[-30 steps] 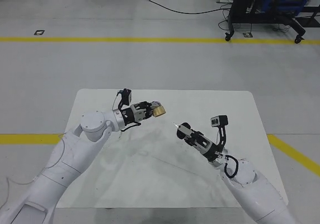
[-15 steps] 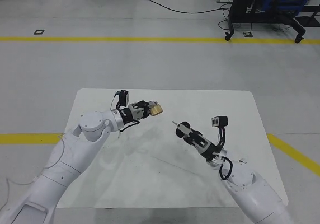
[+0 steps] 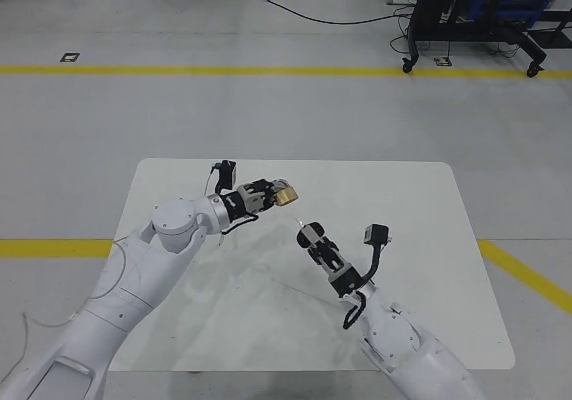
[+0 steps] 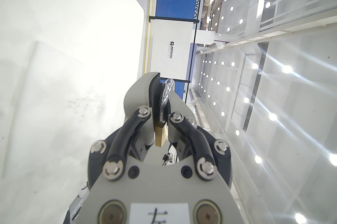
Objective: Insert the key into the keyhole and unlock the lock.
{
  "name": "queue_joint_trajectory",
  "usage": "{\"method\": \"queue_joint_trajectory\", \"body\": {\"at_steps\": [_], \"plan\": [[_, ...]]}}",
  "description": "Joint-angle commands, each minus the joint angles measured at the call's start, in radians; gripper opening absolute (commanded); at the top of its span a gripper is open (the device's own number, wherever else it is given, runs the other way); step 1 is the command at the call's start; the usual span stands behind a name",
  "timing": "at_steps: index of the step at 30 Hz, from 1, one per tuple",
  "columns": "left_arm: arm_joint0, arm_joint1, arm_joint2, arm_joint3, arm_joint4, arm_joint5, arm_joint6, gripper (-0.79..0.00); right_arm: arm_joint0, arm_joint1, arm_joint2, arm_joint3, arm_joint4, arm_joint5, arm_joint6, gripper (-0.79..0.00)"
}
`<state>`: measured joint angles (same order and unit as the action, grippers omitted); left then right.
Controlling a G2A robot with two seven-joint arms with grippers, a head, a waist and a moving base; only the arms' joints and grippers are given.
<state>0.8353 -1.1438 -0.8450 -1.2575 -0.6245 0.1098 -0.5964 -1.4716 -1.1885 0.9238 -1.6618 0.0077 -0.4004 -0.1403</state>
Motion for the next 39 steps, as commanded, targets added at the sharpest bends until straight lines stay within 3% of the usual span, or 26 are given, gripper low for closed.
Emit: {"method": "queue_joint_trajectory", "body": {"at_steps": [1,17,39], "plan": [[-0.001,-0.003,0.000,0.002,0.005,-0.001,0.002,-0.785,0.011,-0.010,-0.021,0.015,-0.028,0.015,-0.042,-0.785],[0.002,-0.022,-0.014,0.016,0.049,-0.002,-0.015,-0.785,0.090,-0.067,-0.063,0.094,0.014,0.073,-0.090,-0.785],[0.011,-0.040,-0.041,0.021,0.098,0.014,-0.032,-0.785,0.094,-0.108,-0.036,0.131,0.028,0.079,-0.096,-0.785]]}}
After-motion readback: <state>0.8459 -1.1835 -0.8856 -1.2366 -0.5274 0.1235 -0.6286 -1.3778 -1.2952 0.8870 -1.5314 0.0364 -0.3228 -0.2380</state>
